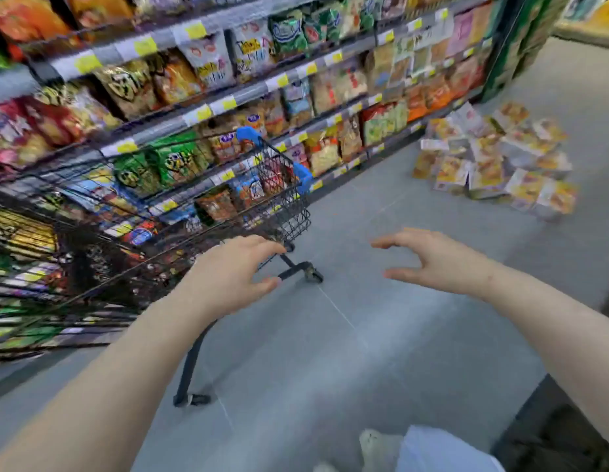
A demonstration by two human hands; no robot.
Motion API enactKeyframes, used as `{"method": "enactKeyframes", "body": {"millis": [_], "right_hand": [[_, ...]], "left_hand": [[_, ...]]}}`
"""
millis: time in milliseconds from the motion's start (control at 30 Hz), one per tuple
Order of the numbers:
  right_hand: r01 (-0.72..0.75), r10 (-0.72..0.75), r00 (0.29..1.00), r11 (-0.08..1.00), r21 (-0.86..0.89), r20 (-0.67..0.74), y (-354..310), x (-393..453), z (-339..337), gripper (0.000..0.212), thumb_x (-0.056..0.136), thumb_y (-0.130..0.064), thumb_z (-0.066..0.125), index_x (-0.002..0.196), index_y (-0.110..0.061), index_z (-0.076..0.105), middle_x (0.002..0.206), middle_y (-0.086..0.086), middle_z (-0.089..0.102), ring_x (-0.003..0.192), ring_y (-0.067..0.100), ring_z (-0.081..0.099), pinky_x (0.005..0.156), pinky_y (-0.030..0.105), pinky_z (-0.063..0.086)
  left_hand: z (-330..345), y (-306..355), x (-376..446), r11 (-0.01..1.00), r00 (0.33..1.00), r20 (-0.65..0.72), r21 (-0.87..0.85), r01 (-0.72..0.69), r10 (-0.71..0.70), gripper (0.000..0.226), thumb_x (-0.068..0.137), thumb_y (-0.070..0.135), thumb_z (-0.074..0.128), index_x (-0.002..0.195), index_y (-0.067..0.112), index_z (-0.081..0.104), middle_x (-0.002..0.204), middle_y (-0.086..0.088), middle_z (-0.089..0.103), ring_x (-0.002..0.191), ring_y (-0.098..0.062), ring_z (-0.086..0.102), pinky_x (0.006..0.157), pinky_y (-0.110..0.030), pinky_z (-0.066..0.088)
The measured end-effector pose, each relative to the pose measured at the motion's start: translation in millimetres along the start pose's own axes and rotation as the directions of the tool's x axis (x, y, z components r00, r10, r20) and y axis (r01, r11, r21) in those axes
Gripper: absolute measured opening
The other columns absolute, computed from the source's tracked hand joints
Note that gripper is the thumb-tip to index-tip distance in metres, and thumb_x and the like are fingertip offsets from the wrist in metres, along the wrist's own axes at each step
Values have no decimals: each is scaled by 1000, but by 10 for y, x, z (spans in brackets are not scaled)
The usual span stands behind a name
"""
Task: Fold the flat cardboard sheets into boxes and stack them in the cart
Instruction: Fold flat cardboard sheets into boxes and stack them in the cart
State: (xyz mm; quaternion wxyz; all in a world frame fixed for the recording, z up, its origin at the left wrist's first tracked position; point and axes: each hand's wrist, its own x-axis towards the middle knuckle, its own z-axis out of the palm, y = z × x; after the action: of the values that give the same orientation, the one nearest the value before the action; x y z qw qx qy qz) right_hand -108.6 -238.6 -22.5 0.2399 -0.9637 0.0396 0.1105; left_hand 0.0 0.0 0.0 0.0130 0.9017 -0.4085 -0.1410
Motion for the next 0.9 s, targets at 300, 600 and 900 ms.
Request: {"method": "enactKeyframes", "body": {"millis": [300,600,900], "right_hand": [[-278,289,952,954,112,-99,673,-368,129,47,87,-21,59,131,-12,45,132,9,50,125,21,44,97,19,25],[-534,553,811,833,143,-190,1623,-637,-265,49,89,-33,54,135,-27,38,138,-3,43,128,20,39,105,39,33],[-590,636,743,769,244,-209,2977,-330,-1061,49,89,-32,54,135,-26,39,137,-2,44,128,19,39,107,40,32]], "left_hand": [[225,531,802,987,993,12,-111,-119,121,44,88,31,54,130,21,44,132,-1,48,124,-18,42,97,-24,29],[98,1279,1883,954,954,54,-78,-291,295,44,87,35,53,129,27,43,134,5,46,125,-14,40,99,-34,38],[-240,2287,3495,904,899,96,-21,-427,427,44,88,37,52,130,27,42,133,4,46,126,-16,39,98,-42,40]]}}
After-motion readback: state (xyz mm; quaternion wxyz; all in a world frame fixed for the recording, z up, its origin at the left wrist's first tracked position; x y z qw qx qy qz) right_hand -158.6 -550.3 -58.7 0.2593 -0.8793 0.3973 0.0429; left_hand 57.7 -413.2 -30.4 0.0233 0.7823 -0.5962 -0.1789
